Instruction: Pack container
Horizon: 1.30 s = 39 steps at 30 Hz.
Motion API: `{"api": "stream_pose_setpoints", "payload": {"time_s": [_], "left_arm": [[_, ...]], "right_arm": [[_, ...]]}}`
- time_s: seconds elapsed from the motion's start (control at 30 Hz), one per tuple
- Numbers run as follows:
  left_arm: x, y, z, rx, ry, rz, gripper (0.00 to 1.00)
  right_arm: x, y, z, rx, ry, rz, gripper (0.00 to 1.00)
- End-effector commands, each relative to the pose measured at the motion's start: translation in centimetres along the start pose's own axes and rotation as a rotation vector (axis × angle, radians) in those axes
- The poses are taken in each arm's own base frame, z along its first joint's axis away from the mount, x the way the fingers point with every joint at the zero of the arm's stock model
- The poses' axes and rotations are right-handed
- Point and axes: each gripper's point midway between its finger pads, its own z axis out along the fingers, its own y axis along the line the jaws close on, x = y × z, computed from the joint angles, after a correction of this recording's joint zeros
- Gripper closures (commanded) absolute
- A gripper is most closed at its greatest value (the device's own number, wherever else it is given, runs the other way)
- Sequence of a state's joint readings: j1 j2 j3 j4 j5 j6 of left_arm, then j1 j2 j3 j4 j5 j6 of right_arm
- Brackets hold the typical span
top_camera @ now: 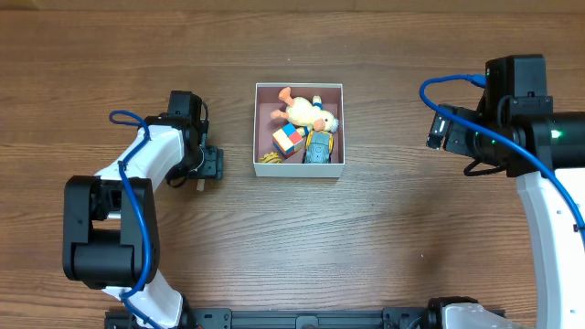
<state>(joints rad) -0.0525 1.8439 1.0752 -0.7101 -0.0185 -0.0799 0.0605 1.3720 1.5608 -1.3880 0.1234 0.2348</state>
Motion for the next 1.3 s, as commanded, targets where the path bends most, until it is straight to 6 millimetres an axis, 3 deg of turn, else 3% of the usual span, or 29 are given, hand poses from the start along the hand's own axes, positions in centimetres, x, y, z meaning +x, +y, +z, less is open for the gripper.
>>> {"api": "stream_pose_setpoints", "payload": {"time_s": [0.0, 0.13, 0.27, 0.53, 0.7, 0.77, 1.0, 1.27], "left_arm": [[1.9, -0.7, 2.4, 0.038, 0.090, -0.010, 0.33], [1.9, -1.2, 2.4, 0.065, 0.092, -0.011, 0.56], [2.0, -1.6, 2.3, 0.090, 0.097, -0.013, 0.66], [2.9, -1.5, 2.2, 0.086, 0.134, -0.013, 0.64], [3.2, -1.5, 2.1, 0.084, 0.146, -0.013, 0.58], [3.2, -1.5, 2.1, 0.084, 0.147, -0.013, 0.59], [2.8, -1.5, 1.7, 0.085, 0.145, -0.013, 0.78], [1.1, -1.5, 0.1, 0.083, 0.128, -0.012, 0.75]], "right_arm": [[-0.2, -0.2, -0.1, 0.013, -0.009, -0.002, 0.00], [-0.2, -0.2, -0.1, 0.013, -0.009, -0.002, 0.00], [-0.2, -0.2, -0.1, 0.013, -0.009, -0.002, 0.00], [-0.2, -0.2, -0.1, 0.013, -0.009, -0.002, 0.00], [-0.2, -0.2, -0.1, 0.013, -0.009, -0.002, 0.00], [-0.2, -0.2, -0.1, 0.013, -0.009, -0.002, 0.00], [-0.2, -0.2, -0.1, 0.013, -0.009, -0.002, 0.00], [-0.2, -0.2, -0.1, 0.013, -0.009, -0.002, 0.00]]}}
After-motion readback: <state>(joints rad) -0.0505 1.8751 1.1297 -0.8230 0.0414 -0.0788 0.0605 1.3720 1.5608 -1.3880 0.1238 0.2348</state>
